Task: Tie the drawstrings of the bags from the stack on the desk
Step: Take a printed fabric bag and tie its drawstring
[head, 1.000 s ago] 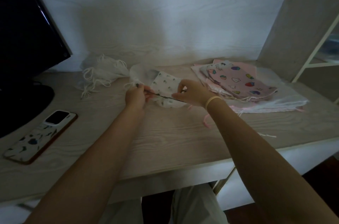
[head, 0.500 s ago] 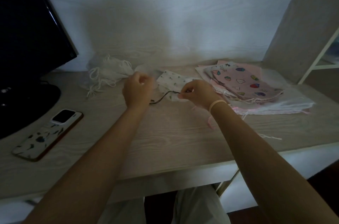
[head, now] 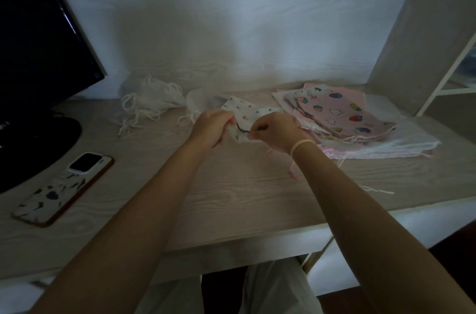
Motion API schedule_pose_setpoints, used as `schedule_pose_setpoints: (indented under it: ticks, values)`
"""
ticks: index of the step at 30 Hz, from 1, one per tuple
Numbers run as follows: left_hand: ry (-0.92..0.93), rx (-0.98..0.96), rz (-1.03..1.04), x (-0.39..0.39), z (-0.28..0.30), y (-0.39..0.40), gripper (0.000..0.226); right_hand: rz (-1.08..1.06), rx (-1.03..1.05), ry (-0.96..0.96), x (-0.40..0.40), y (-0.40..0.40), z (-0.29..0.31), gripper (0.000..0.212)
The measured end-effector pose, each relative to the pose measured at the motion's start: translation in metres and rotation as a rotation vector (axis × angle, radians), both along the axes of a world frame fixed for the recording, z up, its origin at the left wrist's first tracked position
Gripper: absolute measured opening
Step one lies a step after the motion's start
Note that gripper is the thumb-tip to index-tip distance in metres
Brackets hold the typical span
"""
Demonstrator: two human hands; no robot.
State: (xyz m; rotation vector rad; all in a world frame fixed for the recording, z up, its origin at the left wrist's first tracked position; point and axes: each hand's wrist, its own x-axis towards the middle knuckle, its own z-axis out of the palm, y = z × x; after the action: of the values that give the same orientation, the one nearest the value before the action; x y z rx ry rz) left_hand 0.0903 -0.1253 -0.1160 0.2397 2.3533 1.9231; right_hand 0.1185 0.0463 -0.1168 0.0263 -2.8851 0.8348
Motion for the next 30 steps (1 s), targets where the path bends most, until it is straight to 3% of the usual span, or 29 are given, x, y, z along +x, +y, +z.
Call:
schedule_pose_setpoints:
  ticks: [5,8,11,17,19,21,24,27,30]
  values:
    - [-0.011,-0.017,-0.169,0.003,0.004,0.004,0.022,0.070,0.022,-0.060,0.002,-0.009,0.001,0.012]
    - [0.062,-0.148,-0.114,0.000,-0.005,0.006,0.020,0.124,0.037,-0.105,0.004,-0.007,0.008,0.019]
    - [0.101,-0.312,-0.081,-0.003,-0.011,0.005,0.027,0.113,-0.210,-0.131,0.007,0.002,0.017,0.027]
    - [0.128,-0.436,-0.230,0.006,-0.008,0.006,0.036,0.189,-0.652,-0.056,0.001,-0.003,0.036,0.010]
    - [0.166,-0.474,-0.221,0.006,-0.007,0.005,0.040,0.209,-0.784,-0.023,-0.004,-0.013,0.043,0.021]
    - [0.084,-0.404,-0.183,0.005,-0.004,0.002,0.037,0.175,-0.851,0.049,-0.009,-0.023,0.048,0.032]
    - [-0.193,-0.097,-0.213,0.000,-0.005,-0.007,0.035,0.042,-0.616,0.221,-0.012,-0.027,0.044,0.029]
    - [-0.334,0.111,-0.258,-0.007,-0.006,-0.011,0.034,0.078,-0.309,0.144,-0.012,-0.025,0.029,0.011]
    - [-0.352,0.158,-0.247,-0.006,-0.002,-0.012,0.025,0.149,-0.184,0.084,-0.006,-0.026,0.017,0.010]
